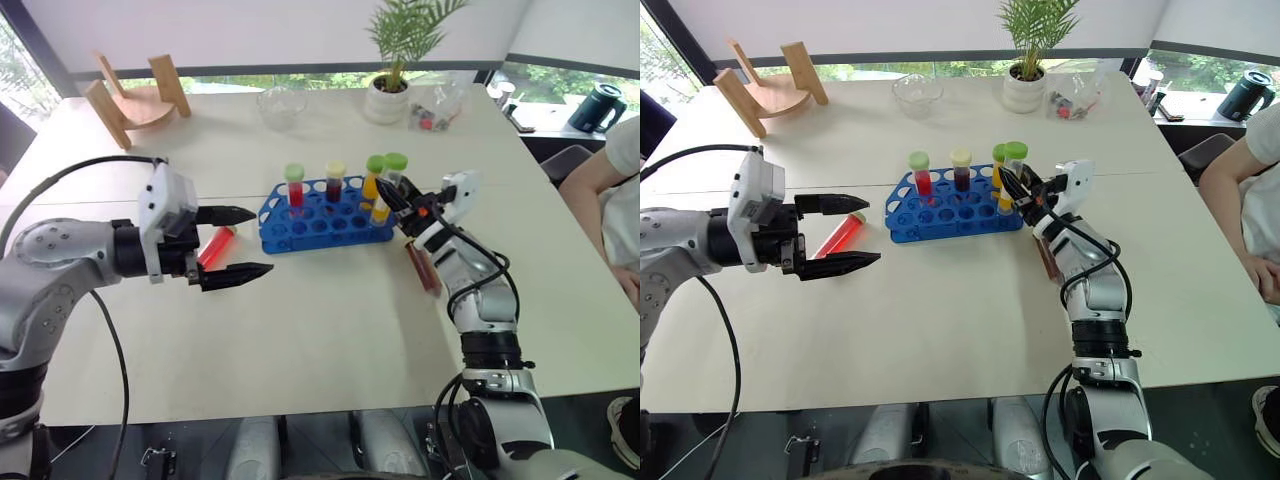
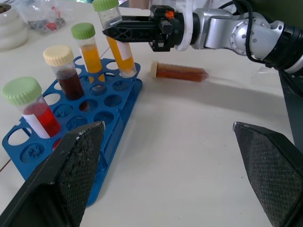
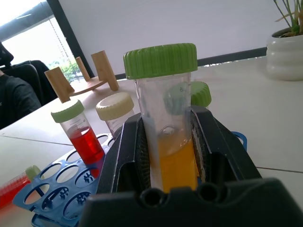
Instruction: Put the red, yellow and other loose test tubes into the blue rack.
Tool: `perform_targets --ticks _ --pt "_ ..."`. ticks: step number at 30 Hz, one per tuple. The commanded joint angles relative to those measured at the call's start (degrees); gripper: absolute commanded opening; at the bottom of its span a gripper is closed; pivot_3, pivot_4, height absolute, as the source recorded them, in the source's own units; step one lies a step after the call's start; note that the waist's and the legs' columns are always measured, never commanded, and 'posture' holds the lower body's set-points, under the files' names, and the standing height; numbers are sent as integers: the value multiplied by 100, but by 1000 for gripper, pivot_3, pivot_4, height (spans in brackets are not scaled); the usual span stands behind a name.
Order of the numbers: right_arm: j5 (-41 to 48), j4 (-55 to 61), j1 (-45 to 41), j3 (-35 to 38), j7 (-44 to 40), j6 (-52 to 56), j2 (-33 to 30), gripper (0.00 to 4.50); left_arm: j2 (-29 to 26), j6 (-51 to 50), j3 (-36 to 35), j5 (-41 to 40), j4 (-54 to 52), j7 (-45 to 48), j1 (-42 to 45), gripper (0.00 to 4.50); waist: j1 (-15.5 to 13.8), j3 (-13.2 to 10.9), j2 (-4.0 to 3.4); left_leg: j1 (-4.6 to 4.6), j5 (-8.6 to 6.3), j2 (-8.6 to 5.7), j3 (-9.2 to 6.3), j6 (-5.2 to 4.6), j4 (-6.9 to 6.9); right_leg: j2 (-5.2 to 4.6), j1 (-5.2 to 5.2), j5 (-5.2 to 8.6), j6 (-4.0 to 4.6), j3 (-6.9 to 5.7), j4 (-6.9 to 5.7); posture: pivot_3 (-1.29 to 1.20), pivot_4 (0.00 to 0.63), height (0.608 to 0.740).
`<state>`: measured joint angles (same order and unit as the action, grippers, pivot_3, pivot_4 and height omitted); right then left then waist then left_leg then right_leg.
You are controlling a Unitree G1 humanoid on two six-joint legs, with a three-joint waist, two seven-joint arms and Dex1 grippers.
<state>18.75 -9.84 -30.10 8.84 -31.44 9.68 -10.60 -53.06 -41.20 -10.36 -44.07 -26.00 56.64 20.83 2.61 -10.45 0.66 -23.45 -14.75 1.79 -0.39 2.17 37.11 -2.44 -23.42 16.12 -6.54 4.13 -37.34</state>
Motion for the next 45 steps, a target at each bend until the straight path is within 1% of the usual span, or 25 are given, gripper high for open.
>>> perform_targets --ticks 1,11,14,16,17,21,22,23,27,29,30,32,34,36,38,40,45 --pt "-9 -77 -132 -44 -8 -206 -23 805 -91 -20 -224 -87 -175 -63 24 4500 10 0 0 0 0 0 0 0 0 0 0 0 0 0 0 0 150 740" --pt "-138 -604 -256 -159 -7 -668 -21 805 -114 -74 -247 -156 -259 -163 -12 4500 11 0 0 6 1 0 1 1 2 0 4 -1 1 1 -3 0 150 740" --pt "-262 -697 -137 -304 -55 -846 -14 805 -110 -96 -249 -194 -296 -198 -11 4500 17 0 1 9 2 0 0 3 2 1 6 -1 1 1 -7 0 150 740" --pt "-324 -713 -41 -361 -90 -927 -19 1820 -110 -93 -241 -203 -297 -210 -12 4500 18 1 1 10 2 0 0 4 2 1 6 -1 1 1 -8 0 150 740" --pt "-342 -713 3 -373 -95 -955 -23 2138 -109 -91 -236 -207 -297 -218 -12 4500 17 1 1 10 2 1 0 4 3 1 6 -1 1 1 -9 0 150 740" --pt "-369 -562 161 -406 -60 -936 -93 4177 -79 -73 -193 -202 -288 -241 5 4500 4 0 0 9 2 0 0 4 1 1 5 -1 2 1 -8 0 150 740" --pt "-371 -413 214 -408 -34 -816 -152 4447 -65 -67 -175 -200 -282 -246 18 4500 2 0 0 8 2 0 0 4 1 1 4 -1 2 1 -8 0 150 740" --pt "-404 -247 272 -420 -5 -664 -235 4447 -47 -63 -163 -204 -283 -255 24 4500 -4 0 0 8 3 0 0 5 2 0 4 -1 1 1 -8 0 150 740" --pt "-333 1038 556 -402 -28 497 -899 4447 23 -15 -92 -171 -254 -270 41 4500 -17 0 0 6 3 -4 -1 5 3 -5 5 -1 1 1 -8 0 150 740" --pt "-381 1795 637 -438 -57 1448 -1488 4447 64 18 -52 -148 -237 -271 40 4500 -18 0 0 6 3 -4 -1 5 4 -4 5 -1 1 1 -8 0 150 740" --pt "-297 2166 633 -447 -122 2039 -1820 4447 84 36 -29 -129 -231 -270 38 4500 -19 0 -1 6 3 -4 -2 5 5 -4 5 -1 1 0 -8 0 150 740" --pt "132 2732 289 -467 -289 3983 -2671 4447 159 76 55 -97 -230 -272 40 4500 -22 0 0 6 3 -4 -1 5 4 -4 5 -1 2 1 -7 0 150 740" --pt "465 2858 -277 -645 -415 5701 -3307 4447 225 125 132 -62 -212 -241 51 4500 -1 -3 -6 7 3 -3 2 5 9 -4 6 0 2 2 -7 0 150 740" --pt "587 2723 -882 -1186 -574 6806 -3781 4447 279 202 202 0 -174 -184 57 4500 9 -3 -4 11 3 0 4 4 9 0 6 -1 4 7 -6 0 150 740" --pt "783 2367 -1460 -1530 -689 7748 -3876 4447 331 259 265 44 -135 -143 76 4500 8 -1 -2 13 3 2 0 3 3 8 5 2 10 6 -5 0 150 740" --pt "901 2018 -1904 -1956 -833 8179 -3917 4447 362 342 312 114 -83 -82 91 4500 -1 -1 -2 12 2 4 -4 2 2 12 4 2 10 6 -5 0 150 740" --pt "879 1263 -2350 -2590 -805 8281 -3706 4447 458 458 374 217 -28 -78 121 4500 -27 -3 1 -4 0 -4 1 -1 3 -1 -1 1 8 4 9 0 150 740"
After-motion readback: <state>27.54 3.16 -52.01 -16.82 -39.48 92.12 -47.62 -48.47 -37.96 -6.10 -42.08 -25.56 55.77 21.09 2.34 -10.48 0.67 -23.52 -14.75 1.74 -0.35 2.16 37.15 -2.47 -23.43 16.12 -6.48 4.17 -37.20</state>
